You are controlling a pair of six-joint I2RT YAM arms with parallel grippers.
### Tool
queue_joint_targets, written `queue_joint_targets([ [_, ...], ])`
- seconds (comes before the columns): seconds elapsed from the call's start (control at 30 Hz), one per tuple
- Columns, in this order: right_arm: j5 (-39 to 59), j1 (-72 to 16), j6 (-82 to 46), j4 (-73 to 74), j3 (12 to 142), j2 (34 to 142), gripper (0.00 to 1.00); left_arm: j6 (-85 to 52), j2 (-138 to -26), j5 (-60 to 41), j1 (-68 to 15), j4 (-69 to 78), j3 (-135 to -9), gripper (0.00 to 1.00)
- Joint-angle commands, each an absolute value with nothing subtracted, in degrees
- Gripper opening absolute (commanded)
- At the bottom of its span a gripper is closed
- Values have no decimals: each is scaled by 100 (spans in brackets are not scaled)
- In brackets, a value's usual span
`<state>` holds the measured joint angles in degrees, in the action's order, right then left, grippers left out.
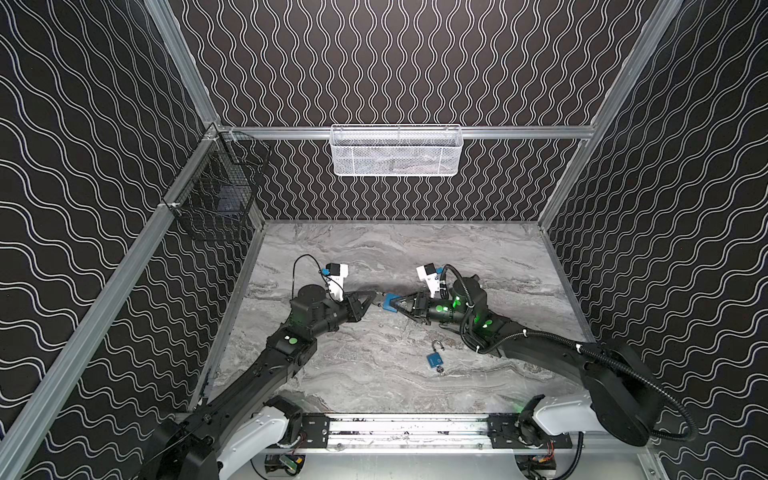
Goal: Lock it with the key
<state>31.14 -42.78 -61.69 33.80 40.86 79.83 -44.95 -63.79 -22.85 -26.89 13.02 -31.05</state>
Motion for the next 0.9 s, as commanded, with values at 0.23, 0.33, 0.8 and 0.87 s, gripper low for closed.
queue_joint_targets([
  [0.23,3003,-4307,-6059,3888,4221,7723,0,-4079,-6242,-2789,-2717,679,-3229,0],
  [0.33,2991,-4312,-6023,3786,4190,7651,0,-4041,-6249,-2804,-2725,596,-3304,0],
  [0.8,3061,-4316,-5958,3850,4319,7968,0,-4561,-6320,-3138,-2765,1181,-3208,0],
  [0.87,3106,-4332,-5991,3963,4340,8078,0,-4564,-6272,-3160,-2793,1154,-3234,0],
])
